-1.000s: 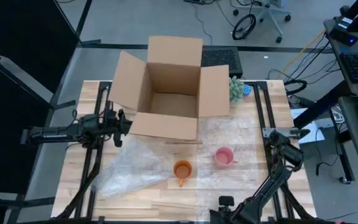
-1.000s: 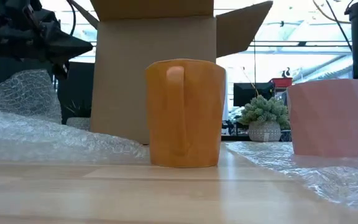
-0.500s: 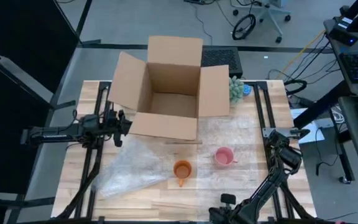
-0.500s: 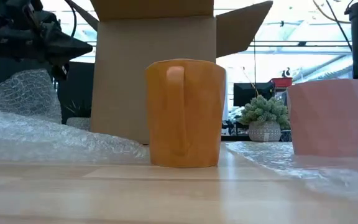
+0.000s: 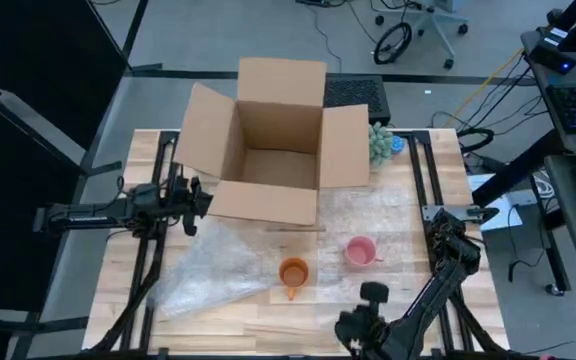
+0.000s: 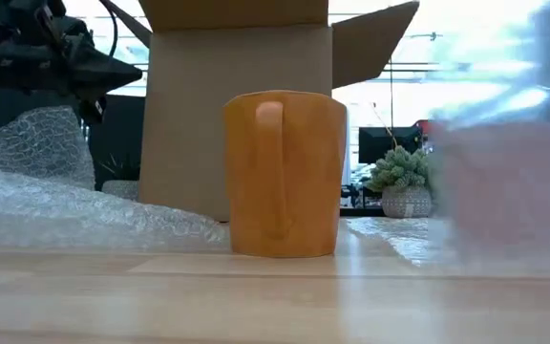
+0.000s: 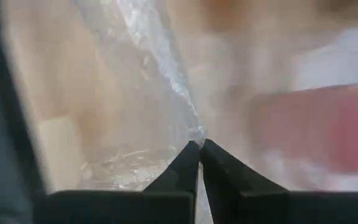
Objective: Wrap mug
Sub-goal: Wrap the pink mug with the transparent bubble wrap
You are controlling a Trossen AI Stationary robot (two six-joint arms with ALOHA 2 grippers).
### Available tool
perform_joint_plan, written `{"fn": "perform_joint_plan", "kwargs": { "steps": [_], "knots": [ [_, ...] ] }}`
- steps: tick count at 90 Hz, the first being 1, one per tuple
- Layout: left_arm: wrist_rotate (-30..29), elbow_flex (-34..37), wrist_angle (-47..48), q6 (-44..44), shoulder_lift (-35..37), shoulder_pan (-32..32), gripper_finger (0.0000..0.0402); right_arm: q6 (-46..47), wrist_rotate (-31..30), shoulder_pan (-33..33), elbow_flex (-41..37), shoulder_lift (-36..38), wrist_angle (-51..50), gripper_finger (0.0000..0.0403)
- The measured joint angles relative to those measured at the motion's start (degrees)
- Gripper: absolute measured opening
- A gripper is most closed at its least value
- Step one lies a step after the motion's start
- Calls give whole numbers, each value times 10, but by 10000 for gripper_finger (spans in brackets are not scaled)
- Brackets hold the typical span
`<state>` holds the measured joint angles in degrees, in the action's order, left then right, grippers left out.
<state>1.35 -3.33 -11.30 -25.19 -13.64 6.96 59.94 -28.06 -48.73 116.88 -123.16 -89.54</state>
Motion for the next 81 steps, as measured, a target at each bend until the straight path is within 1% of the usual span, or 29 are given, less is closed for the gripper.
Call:
{"fn": "perform_joint_plan", "kwargs": {
  "steps": [7,12,22,37,49,59,67,74,81],
  "knots": [
    [0,0,1,0,0,0,0,-5,-46,18,-1,11,-4,1],
    [0,0,3,0,0,0,0,-7,-61,33,-4,15,-4,1],
    [0,0,4,0,0,0,0,-14,-66,63,-13,17,-4,1],
    [0,0,18,0,0,0,0,-55,-65,97,-18,18,-5,0],
    [0,0,33,0,0,0,0,-56,-64,110,-19,42,-5,0],
    [0,0,46,0,0,0,0,-29,-73,104,-21,82,-4,0],
    [0,0,50,0,0,0,0,13,-92,102,-42,123,-4,0],
    [0,0,50,1,0,0,0,49,-94,102,-82,160,-5,0],
    [0,0,50,1,0,0,0,95,-92,106,-142,194,-4,0]
  ]
}}
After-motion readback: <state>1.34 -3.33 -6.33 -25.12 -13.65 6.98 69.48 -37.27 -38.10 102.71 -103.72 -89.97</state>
